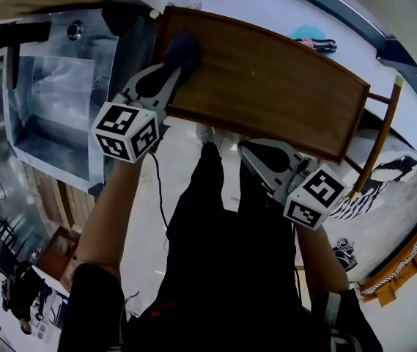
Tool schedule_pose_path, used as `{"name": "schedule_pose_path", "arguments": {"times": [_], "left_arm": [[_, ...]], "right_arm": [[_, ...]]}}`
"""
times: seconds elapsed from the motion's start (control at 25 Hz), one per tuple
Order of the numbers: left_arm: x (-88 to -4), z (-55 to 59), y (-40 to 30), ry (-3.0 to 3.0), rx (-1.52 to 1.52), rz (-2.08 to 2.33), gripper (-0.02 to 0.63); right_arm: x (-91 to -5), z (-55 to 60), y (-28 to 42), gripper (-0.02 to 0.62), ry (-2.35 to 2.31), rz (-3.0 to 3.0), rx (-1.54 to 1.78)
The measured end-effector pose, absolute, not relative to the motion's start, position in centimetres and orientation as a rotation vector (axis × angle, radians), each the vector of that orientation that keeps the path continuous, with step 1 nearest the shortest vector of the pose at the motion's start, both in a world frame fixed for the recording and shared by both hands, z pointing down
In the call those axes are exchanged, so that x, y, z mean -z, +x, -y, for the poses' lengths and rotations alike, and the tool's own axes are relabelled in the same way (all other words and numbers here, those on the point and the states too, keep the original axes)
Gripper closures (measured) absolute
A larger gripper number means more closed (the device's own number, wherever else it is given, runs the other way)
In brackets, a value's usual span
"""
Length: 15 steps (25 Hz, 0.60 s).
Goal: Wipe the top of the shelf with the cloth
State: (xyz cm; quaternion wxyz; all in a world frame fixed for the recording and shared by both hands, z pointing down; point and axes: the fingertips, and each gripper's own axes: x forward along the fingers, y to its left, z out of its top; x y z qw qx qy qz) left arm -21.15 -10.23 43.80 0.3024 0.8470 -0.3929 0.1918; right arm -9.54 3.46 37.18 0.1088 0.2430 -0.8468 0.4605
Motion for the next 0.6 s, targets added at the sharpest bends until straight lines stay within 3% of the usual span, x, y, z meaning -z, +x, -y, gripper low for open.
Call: {"name": "schedule_pose_path", "arguments": {"times": [0.32, 0.6], "left_arm": [[-44.2, 10.2, -25.8, 2.217, -0.572, 1.145, 0.554], [-47.5, 9.6, -25.3, 2.189, -0.635, 1.091, 0.554]], "right_arm": [[-37.5, -2.8, -12.5, 0.591, 0.657, 2.485, -1.356], [-38.9, -2.8, -12.5, 0.591, 0.666, 2.457, -1.380]]}}
